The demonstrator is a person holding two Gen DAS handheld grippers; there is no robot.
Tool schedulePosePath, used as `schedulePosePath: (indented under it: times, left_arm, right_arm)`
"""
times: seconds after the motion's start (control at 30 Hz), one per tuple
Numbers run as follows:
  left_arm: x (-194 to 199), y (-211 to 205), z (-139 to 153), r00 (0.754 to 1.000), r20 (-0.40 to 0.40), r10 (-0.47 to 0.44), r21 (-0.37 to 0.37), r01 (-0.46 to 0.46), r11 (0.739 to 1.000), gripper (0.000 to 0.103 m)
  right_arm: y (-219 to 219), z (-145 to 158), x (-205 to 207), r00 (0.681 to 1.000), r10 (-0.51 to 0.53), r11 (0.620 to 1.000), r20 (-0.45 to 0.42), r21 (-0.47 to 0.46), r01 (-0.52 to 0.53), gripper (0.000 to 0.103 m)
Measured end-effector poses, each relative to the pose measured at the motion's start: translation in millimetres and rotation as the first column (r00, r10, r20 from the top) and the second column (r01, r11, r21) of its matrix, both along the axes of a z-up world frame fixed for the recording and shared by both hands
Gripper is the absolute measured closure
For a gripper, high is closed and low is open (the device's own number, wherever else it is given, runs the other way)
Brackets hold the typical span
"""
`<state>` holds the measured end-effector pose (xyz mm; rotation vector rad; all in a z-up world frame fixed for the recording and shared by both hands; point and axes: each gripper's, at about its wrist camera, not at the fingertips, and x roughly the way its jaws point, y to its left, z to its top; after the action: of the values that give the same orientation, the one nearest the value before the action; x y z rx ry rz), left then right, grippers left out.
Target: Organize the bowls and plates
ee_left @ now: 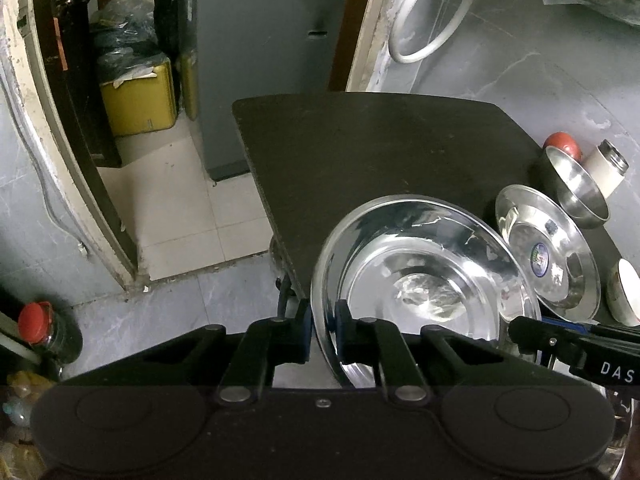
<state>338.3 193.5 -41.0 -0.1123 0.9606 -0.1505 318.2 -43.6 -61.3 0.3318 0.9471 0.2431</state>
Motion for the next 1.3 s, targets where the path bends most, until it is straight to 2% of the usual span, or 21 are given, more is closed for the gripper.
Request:
schedulePosePath:
  times: [0.2,0.4,0.63,0.97,1.3]
  left_arm:
    - [-10.8,-2.0,4.0,1.000,0.014,0.008,0.020,-0.009,1.000,0.091]
    - [-30.2,-7.7,20.1,0.998,0.057,0.021,0.028,-0.023,0.999,0.091]
    - [-58.9,-28.7,40.2,0.996,0.076,0.040,-0.013,-0.039,0.999,0.091]
    - [-96.6,-91.4,44.4,0.998,0.062,-0.021,-0.004,0.022,1.000,0.091]
    - [-114.8,-132.4,36.8,0.998,0.035,-0.046,0.066,0.044,0.997,0.089]
  right_arm:
    - [-2.2,2.2,-6.8,0.999,0.018,1.000,0.027,0.002,-0.018,0.087]
    - [-11.7,14.4,-20.2,0.995,0.057,0.998,0.079,0.012,-0.058,0.087]
    - [-41.6,37.5,-49.7,0.989,0.090,0.996,0.119,0.016,-0.092,0.086]
    - [-100.6,46.2,-98.0,0.992,0.088,0.996,0.087,0.006,-0.088,0.086]
    - [-130.2,40.2,-120.9,0.993,0.104,0.995,0.063,-0.008,-0.104,0.085]
